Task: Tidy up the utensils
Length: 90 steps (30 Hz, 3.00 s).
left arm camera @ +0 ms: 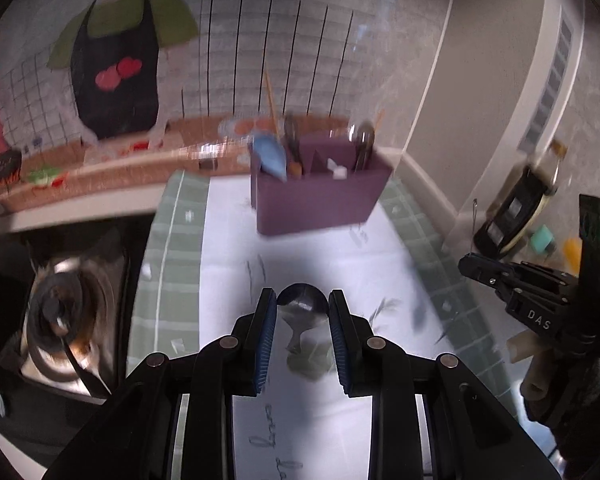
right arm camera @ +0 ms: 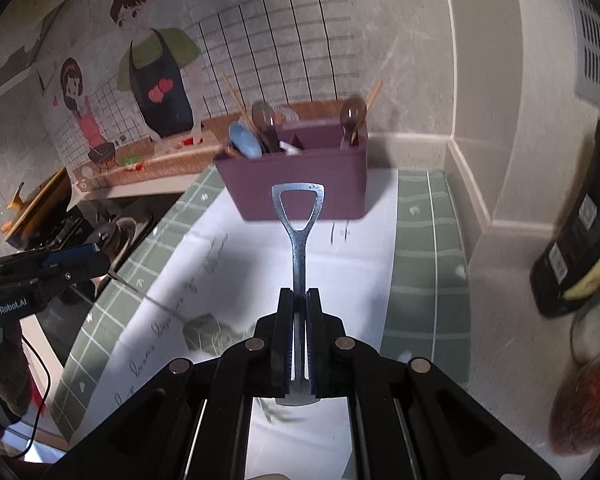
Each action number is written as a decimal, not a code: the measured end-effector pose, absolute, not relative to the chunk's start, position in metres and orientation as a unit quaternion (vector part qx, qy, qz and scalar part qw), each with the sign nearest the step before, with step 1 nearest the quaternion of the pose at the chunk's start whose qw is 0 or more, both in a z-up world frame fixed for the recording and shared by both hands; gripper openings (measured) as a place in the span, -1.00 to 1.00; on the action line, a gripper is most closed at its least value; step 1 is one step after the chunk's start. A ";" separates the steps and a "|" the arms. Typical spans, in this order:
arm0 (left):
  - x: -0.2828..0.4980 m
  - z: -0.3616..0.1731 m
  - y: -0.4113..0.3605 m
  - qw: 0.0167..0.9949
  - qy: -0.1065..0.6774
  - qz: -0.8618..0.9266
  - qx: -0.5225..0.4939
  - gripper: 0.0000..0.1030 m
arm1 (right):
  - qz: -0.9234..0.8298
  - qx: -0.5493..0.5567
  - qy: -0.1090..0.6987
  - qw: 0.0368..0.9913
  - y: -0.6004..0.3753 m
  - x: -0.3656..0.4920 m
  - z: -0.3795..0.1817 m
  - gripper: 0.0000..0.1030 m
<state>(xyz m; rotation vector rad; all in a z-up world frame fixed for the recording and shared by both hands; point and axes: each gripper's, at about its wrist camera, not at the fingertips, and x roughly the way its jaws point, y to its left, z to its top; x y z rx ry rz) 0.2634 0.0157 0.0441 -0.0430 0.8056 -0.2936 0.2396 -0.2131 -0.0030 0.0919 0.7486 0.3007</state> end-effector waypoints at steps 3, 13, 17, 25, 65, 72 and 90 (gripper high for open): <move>0.279 0.091 0.019 0.921 0.357 -0.155 -0.023 -0.47 | 0.153 0.042 0.340 0.927 -0.216 0.254 0.028 -0.89; 0.384 0.176 0.000 0.932 0.314 -0.177 -0.029 -0.47 | 0.146 0.028 0.212 0.966 -0.216 0.337 0.164 -0.89; 0.422 0.148 -0.006 0.926 0.330 -0.179 -0.038 -0.46 | 0.146 0.033 0.216 0.965 -0.215 0.370 0.147 -0.89; 0.467 0.071 -0.021 0.896 0.407 -0.168 -0.049 -0.46 | 0.156 0.041 0.270 0.949 -0.205 0.425 0.069 -0.89; 0.152 0.014 -0.005 0.952 0.303 -0.036 -0.014 0.27 | 0.120 0.032 0.315 0.941 -0.178 0.147 0.000 -0.49; 0.142 0.017 -0.006 0.955 0.296 -0.032 -0.007 0.27 | 0.121 0.034 0.303 0.945 -0.173 0.133 0.002 -0.49; 0.133 0.019 -0.008 0.954 0.299 -0.032 -0.004 0.26 | 0.125 0.032 0.300 0.945 -0.171 0.129 0.007 -0.49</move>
